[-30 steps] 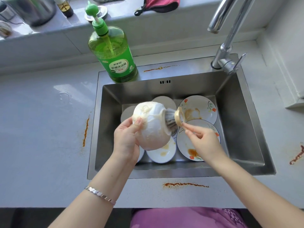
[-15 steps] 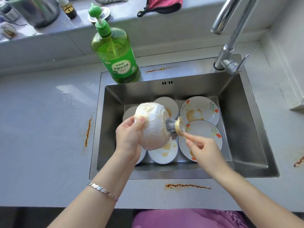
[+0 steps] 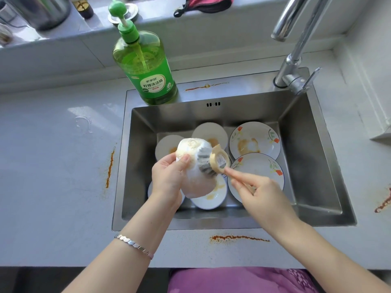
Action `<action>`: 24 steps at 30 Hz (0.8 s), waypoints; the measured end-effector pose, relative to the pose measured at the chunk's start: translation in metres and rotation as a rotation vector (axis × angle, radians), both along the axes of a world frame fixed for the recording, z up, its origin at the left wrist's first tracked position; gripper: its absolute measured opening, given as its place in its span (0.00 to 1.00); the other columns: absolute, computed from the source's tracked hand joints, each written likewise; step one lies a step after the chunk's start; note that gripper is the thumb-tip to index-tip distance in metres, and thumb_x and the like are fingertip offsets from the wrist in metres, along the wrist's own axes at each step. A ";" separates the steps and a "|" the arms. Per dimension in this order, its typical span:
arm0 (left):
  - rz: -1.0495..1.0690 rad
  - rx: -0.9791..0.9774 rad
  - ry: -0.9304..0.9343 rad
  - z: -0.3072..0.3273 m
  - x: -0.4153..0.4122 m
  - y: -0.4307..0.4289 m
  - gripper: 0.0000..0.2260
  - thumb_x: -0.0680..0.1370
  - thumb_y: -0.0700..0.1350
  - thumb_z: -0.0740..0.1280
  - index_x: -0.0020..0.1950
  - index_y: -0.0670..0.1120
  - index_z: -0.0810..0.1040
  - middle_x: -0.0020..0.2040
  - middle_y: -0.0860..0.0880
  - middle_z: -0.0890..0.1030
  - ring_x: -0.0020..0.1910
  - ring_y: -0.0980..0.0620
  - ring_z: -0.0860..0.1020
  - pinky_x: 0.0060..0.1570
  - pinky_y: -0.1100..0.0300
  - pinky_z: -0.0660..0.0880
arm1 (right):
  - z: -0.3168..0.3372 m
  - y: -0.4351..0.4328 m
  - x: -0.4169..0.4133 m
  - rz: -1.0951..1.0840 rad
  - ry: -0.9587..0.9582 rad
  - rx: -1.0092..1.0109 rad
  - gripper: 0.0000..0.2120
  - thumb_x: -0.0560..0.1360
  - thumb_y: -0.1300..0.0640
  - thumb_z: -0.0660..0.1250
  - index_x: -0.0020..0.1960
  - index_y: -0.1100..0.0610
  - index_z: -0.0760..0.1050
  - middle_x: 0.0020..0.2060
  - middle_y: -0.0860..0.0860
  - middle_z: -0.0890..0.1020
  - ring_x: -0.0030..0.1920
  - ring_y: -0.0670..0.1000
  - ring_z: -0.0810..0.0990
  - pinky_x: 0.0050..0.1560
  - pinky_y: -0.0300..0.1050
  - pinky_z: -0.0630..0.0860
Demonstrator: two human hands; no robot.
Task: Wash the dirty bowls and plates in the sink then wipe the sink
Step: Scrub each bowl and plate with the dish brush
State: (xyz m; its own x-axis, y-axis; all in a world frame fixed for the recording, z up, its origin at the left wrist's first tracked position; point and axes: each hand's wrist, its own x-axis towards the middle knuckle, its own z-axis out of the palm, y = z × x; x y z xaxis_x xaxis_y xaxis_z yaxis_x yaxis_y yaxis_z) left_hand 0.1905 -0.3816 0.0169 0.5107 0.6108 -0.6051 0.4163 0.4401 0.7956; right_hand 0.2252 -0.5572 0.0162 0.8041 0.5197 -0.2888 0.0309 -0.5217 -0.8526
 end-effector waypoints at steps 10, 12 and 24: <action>-0.143 0.024 -0.052 0.008 -0.005 0.011 0.05 0.76 0.35 0.65 0.47 0.38 0.80 0.35 0.47 0.83 0.33 0.53 0.81 0.30 0.63 0.76 | 0.002 0.005 -0.001 0.049 0.036 0.013 0.18 0.77 0.58 0.63 0.52 0.32 0.74 0.43 0.45 0.85 0.49 0.45 0.81 0.51 0.40 0.77; -0.186 0.034 -0.045 0.008 -0.006 0.011 0.04 0.75 0.35 0.66 0.47 0.40 0.81 0.37 0.46 0.83 0.34 0.52 0.81 0.31 0.62 0.78 | -0.007 0.005 0.016 -0.012 0.090 0.006 0.18 0.77 0.59 0.62 0.52 0.33 0.73 0.39 0.38 0.84 0.42 0.38 0.80 0.43 0.31 0.74; -0.261 -0.001 -0.111 0.006 -0.012 0.019 0.09 0.71 0.39 0.69 0.51 0.40 0.80 0.41 0.45 0.83 0.38 0.51 0.81 0.34 0.61 0.79 | -0.032 -0.006 0.030 -0.161 0.207 -0.002 0.14 0.78 0.59 0.62 0.60 0.47 0.76 0.53 0.49 0.83 0.56 0.49 0.80 0.59 0.46 0.75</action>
